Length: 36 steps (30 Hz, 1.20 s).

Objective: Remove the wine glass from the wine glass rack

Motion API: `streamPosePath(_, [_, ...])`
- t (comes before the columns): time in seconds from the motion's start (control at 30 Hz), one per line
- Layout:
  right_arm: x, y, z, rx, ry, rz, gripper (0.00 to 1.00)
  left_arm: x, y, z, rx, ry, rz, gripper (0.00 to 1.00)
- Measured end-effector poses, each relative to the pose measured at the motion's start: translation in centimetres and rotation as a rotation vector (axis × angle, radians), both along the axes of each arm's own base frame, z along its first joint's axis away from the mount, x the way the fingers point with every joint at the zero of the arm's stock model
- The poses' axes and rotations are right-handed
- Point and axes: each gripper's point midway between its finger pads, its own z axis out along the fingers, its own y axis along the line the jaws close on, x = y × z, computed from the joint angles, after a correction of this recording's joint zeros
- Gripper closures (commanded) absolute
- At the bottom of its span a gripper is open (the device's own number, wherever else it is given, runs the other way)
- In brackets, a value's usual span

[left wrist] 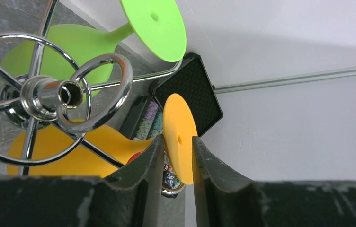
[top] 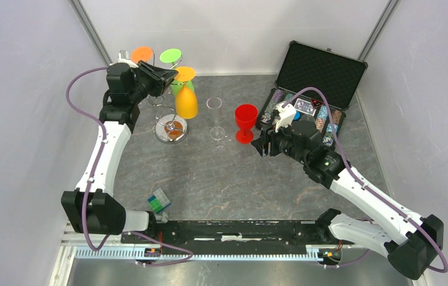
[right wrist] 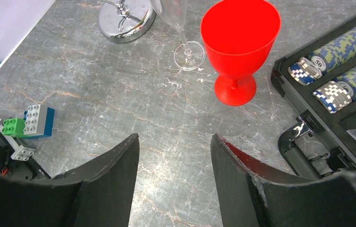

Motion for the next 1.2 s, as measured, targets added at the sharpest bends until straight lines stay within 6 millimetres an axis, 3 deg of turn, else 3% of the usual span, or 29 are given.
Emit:
streamPosePath(0.43, [0.0, 0.0, -0.5, -0.001, 0.006, -0.001, 0.38, 0.4, -1.6, 0.8, -0.162, -0.007, -0.054, 0.74])
streamPosePath(0.73, [-0.1, 0.0, -0.5, 0.004, 0.013, 0.0, 0.39, 0.7, -2.1, 0.0, -0.169, 0.018, -0.067, 0.98])
streamPosePath(1.03, [-0.1, 0.2, -0.4, 0.01, 0.01, 0.005, 0.38, 0.4, -2.0, 0.1, -0.163, 0.022, -0.066, 0.98])
streamPosePath(1.2, [-0.1, 0.2, -0.4, 0.012, 0.013, 0.004, 0.39, -0.3, -1.7, 1.3, -0.165, -0.006, -0.058, 0.98])
